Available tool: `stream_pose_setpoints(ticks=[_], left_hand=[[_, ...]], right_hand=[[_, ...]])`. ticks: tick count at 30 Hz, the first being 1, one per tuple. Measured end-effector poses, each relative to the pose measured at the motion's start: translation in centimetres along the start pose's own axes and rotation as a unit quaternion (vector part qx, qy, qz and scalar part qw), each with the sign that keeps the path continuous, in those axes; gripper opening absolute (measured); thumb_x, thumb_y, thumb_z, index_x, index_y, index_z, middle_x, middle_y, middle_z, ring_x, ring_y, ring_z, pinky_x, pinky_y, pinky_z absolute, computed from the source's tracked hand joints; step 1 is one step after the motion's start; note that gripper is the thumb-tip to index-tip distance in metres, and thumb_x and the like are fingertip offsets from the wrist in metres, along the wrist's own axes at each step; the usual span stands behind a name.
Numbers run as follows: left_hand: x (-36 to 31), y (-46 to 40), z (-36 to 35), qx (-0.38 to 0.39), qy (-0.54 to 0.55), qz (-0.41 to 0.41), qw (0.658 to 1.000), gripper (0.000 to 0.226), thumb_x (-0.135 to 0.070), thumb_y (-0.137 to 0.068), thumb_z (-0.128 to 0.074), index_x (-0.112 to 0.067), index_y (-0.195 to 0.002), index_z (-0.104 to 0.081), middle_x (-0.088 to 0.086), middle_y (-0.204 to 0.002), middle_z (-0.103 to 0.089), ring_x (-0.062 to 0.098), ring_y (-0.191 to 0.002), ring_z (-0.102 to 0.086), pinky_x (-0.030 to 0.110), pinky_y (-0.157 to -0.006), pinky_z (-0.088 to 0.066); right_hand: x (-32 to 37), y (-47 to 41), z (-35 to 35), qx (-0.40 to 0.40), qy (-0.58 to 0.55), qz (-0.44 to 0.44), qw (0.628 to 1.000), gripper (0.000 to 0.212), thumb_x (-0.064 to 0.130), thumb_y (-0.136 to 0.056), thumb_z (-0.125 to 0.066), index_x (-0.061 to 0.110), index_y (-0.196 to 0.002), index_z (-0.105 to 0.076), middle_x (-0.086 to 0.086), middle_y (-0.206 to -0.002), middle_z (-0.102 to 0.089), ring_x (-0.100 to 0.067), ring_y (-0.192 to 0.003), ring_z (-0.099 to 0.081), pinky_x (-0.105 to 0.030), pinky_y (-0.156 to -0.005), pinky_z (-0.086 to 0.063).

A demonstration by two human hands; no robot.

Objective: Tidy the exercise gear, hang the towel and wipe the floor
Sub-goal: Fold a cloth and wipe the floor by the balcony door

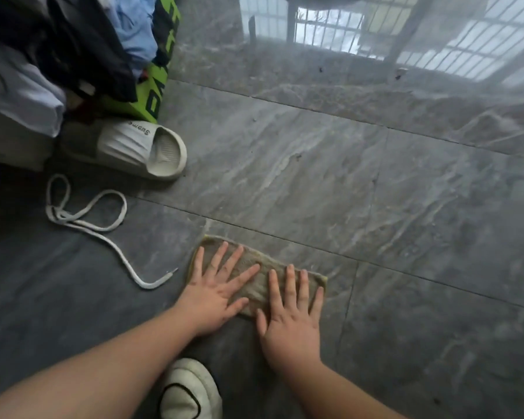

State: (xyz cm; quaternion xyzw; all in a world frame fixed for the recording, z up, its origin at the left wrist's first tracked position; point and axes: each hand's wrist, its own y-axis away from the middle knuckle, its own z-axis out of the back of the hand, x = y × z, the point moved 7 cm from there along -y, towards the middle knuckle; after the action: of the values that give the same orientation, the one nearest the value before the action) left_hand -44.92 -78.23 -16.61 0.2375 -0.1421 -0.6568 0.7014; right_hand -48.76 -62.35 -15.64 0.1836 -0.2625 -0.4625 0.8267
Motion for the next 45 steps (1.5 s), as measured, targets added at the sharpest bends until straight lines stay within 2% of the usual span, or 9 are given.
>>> stream_pose_setpoints(ticks=[4, 7, 12, 17, 23, 30, 35, 41, 45], left_hand=[[1.1, 3.6, -2.0, 0.009, -0.018, -0.003, 1.0, 0.077, -0.065, -0.087, -0.039, -0.041, -0.155, -0.013, 0.009, -0.164, -0.015, 0.037, -0.149, -0.009, 0.072, -0.107, -0.015], [2.1, 1.4, -0.8, 0.008, -0.008, -0.019, 1.0, 0.075, -0.068, -0.088, -0.039, -0.045, -0.154, -0.012, 0.007, -0.164, -0.012, 0.036, -0.15, -0.008, 0.071, -0.109, -0.011], [6.7, -9.7, 6.5, -0.039, 0.024, 0.03, 0.999, 0.072, -0.07, -0.089, -0.025, -0.056, -0.146, 0.016, -0.003, -0.163, 0.021, 0.025, -0.147, 0.026, 0.064, -0.112, 0.016], [11.4, -22.3, 14.7, -0.05, 0.018, 0.029, 0.998, 0.067, -0.071, -0.091, -0.024, -0.059, -0.144, 0.016, -0.006, -0.162, 0.023, 0.022, -0.147, 0.027, 0.063, -0.113, 0.016], [14.7, -29.2, 18.7, -0.067, 0.027, 0.051, 0.996, 0.066, -0.071, -0.091, -0.024, -0.061, -0.142, 0.017, -0.007, -0.162, 0.023, 0.021, -0.147, 0.026, 0.062, -0.112, 0.018], [14.7, -29.0, 19.3, -0.039, 0.029, 0.054, 0.997, 0.068, -0.07, -0.091, -0.028, -0.06, -0.143, 0.015, -0.006, -0.162, 0.025, 0.022, -0.147, 0.027, 0.063, -0.112, 0.017], [13.3, -27.4, 18.3, -0.023, 0.061, 0.098, 0.993, 0.071, -0.068, -0.092, -0.028, -0.056, -0.145, 0.017, -0.004, -0.16, 0.03, 0.023, -0.144, 0.033, 0.064, -0.111, 0.018], [5.9, -18.5, 12.7, 0.009, 0.056, 0.062, 0.996, 0.074, -0.07, -0.091, -0.024, -0.052, -0.146, 0.022, 0.0, -0.157, 0.035, 0.029, -0.142, 0.037, 0.066, -0.109, 0.019], [-1.5, -13.6, 8.4, 0.016, 0.049, 0.063, 0.997, 0.074, -0.07, -0.091, -0.022, -0.049, -0.146, 0.023, 0.002, -0.157, 0.036, 0.031, -0.141, 0.037, 0.068, -0.108, 0.019]], right_hand=[[1.5, 1.0, -2.3, -0.001, 0.022, 0.025, 0.999, 0.079, 0.061, -0.083, -0.049, 0.026, -0.153, -0.035, -0.011, -0.164, -0.02, -0.037, -0.151, -0.014, -0.066, -0.116, -0.011], [1.5, -1.7, -1.0, -0.025, 0.047, 0.058, 0.997, 0.079, 0.062, -0.084, -0.051, 0.026, -0.152, -0.036, -0.011, -0.163, -0.02, -0.037, -0.151, -0.013, -0.067, -0.116, -0.01], [1.1, -13.2, 7.0, -0.102, 0.072, 0.03, 0.992, 0.078, 0.065, -0.089, -0.036, 0.03, -0.156, -0.019, -0.009, -0.166, -0.011, -0.032, -0.153, 0.0, -0.063, -0.118, 0.001], [0.1, -25.5, 15.9, -0.108, 0.074, 0.008, 0.991, 0.076, 0.069, -0.092, -0.02, 0.037, -0.156, 0.004, -0.001, -0.166, 0.013, -0.026, -0.151, 0.018, -0.059, -0.117, 0.013], [0.4, -33.6, 20.8, -0.074, 0.084, 0.027, 0.993, 0.077, 0.069, -0.092, -0.021, 0.038, -0.154, 0.012, 0.001, -0.164, 0.021, -0.026, -0.149, 0.023, -0.059, -0.115, 0.016], [0.5, -33.3, 21.0, -0.073, 0.089, 0.027, 0.993, 0.078, 0.069, -0.092, -0.022, 0.037, -0.155, 0.011, 0.0, -0.164, 0.022, -0.027, -0.149, 0.023, -0.06, -0.115, 0.016], [0.7, -32.4, 20.6, -0.067, 0.078, 0.022, 0.995, 0.077, 0.068, -0.092, -0.022, 0.037, -0.155, 0.012, 0.001, -0.164, 0.023, -0.025, -0.148, 0.026, -0.059, -0.115, 0.018], [-2.5, -20.6, 14.6, -0.039, 0.084, 0.049, 0.994, 0.076, 0.068, -0.092, -0.016, 0.036, -0.154, 0.014, -0.001, -0.164, 0.023, -0.026, -0.148, 0.026, -0.058, -0.116, 0.017], [-6.6, -13.0, 11.0, -0.052, 0.08, 0.028, 0.995, 0.076, 0.067, -0.092, -0.019, 0.035, -0.156, 0.006, -0.002, -0.166, 0.014, -0.026, -0.151, 0.019, -0.057, -0.118, 0.013]])
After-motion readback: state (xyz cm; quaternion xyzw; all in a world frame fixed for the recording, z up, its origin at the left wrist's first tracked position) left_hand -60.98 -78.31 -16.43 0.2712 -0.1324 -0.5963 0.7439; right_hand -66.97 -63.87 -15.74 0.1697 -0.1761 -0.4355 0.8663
